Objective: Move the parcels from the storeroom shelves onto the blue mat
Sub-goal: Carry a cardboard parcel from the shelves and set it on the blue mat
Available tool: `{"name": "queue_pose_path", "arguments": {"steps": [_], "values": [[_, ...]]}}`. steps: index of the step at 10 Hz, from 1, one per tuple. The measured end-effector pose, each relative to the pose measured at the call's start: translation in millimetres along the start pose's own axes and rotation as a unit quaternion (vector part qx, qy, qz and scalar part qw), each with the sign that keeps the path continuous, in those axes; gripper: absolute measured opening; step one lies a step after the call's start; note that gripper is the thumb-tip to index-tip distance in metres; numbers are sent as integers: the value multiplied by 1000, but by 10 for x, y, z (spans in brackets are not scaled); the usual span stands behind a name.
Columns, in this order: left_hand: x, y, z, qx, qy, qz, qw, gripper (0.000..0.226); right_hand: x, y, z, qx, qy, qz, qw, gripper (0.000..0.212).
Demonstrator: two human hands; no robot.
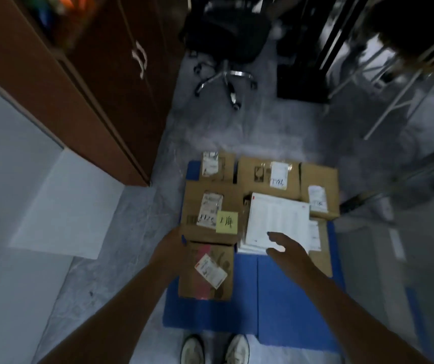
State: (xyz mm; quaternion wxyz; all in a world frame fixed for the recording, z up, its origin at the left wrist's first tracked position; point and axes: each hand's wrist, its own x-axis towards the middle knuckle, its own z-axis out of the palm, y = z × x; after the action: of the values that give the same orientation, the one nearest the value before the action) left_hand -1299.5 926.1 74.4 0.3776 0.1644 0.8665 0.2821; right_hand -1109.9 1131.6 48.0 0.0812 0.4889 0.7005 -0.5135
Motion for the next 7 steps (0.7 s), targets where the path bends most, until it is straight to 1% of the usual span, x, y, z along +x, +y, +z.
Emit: {"name": "queue_pose_path", "arguments": {"steps": [1, 2, 3, 4, 5, 6, 7], "values": [[-486, 623, -537, 44, 22, 59, 997, 49, -514, -623, -696, -45, 45, -61, 996, 41], [-926, 1174, -972, 101, 47, 113, 987, 54, -998, -1203, -1212, -66, 66, -105, 990, 49], [-1140, 1756, -1274, 170, 64, 213, 960, 57, -1406, -1670, -1601, -79, 95, -142, 982, 56], [-1283, 2165, -1472, 200, 58, 297, 932, 63, -1765, -1988, -1803, -96, 138, -163, 972, 60], [-1413, 2535, -1655, 222, 56, 368, 901, 68, -2074, -2205, -1841, -96, 176, -168, 965, 63], [-1516, 2705, -1831, 261, 50, 432, 862, 70, -2361, -2344, -1744, -116, 220, -151, 957, 65], [-1602, 2716, -1954, 290, 14, 483, 826, 71, -2669, -2387, -1525, -117, 288, -135, 941, 61]]}}
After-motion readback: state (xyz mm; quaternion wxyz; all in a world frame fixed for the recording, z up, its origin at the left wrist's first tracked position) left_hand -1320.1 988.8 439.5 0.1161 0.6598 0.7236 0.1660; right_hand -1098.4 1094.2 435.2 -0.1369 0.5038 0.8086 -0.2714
